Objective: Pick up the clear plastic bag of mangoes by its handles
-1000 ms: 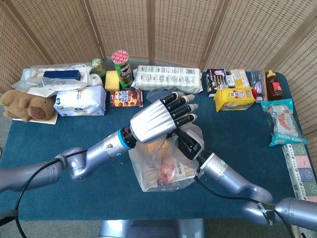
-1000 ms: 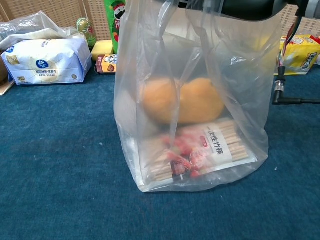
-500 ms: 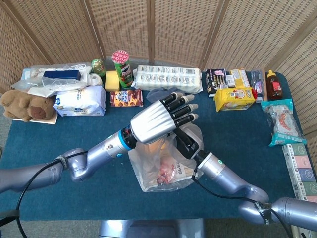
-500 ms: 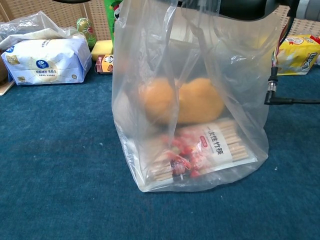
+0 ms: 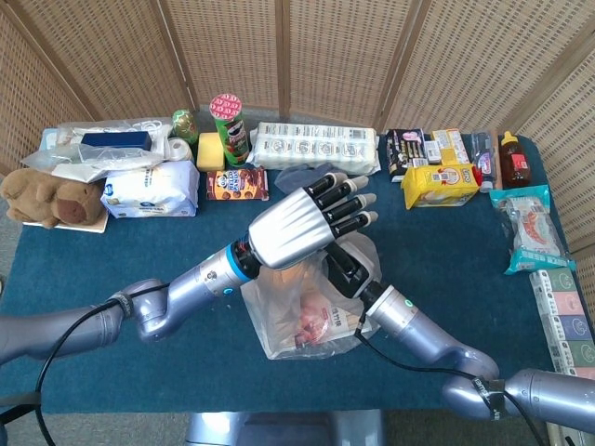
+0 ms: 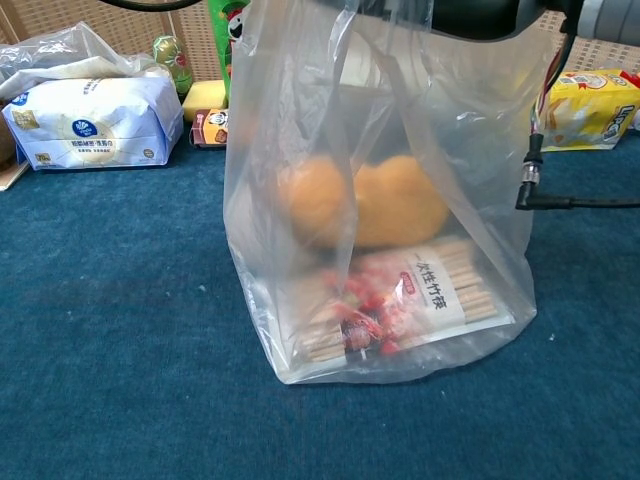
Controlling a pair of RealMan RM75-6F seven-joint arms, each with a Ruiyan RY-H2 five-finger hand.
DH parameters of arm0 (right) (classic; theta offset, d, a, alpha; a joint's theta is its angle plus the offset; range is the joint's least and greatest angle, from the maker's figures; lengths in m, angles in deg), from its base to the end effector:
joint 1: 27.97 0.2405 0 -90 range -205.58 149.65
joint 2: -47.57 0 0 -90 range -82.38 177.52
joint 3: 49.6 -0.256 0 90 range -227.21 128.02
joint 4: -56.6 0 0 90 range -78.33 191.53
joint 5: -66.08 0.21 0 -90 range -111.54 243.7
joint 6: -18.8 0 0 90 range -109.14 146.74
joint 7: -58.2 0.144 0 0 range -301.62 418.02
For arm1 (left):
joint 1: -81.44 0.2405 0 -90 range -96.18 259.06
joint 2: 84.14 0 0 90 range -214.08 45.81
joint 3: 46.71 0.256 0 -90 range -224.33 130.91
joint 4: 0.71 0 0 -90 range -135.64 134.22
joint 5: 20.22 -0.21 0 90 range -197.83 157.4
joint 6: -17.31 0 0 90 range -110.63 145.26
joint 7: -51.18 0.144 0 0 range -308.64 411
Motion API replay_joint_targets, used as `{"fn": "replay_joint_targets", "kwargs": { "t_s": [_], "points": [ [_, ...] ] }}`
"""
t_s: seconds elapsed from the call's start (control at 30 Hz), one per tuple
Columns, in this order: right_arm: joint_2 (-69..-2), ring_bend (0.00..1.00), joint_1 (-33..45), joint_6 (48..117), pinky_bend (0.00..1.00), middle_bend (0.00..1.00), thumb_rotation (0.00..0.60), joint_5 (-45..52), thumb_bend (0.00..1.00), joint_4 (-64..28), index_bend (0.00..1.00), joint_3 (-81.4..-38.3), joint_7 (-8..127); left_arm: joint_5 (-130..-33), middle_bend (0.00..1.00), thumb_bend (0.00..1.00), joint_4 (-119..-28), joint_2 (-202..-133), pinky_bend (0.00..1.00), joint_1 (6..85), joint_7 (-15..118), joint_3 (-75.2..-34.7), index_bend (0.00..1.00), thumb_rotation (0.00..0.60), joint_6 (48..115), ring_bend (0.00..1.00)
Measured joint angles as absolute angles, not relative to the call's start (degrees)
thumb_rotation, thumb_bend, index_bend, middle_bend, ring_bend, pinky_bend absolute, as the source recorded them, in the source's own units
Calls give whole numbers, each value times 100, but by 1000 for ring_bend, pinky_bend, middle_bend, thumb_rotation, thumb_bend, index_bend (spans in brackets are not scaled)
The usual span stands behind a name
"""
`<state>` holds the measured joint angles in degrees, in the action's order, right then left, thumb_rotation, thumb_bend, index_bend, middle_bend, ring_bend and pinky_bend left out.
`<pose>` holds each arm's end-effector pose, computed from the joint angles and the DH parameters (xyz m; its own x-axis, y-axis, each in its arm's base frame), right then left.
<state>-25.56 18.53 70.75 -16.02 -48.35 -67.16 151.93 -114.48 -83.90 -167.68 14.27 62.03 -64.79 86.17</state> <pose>-0.0350 -0.3208 0.0622 -0.7412 -0.6689 -0.0558 -0.2025 0.3021 -0.9315 0.0762 0.3561 0.0662 0.2094 -0.3735 0.9037 0.3107 -0.8508 -0.4237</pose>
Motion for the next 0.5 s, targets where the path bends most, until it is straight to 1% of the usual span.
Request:
{"fn": "replay_joint_targets", "kwargs": {
  "t_s": [0.17, 0.5],
  "points": [
    [-2575, 305, 1858, 7035, 285, 391, 240, -1585, 209, -4842, 365, -6726, 15160, -11394, 282, 192, -8381, -16776, 276, 1431, 6222, -6516, 273, 600, 8635, 177],
    [-2573, 386, 1844, 6955, 322, 431, 240, -1570, 214, -4886, 380, -6715, 15072, -11317, 282, 193, -8383, -16777, 276, 1446, 6278, -6554, 269, 600, 8652, 176]
  ]
}}
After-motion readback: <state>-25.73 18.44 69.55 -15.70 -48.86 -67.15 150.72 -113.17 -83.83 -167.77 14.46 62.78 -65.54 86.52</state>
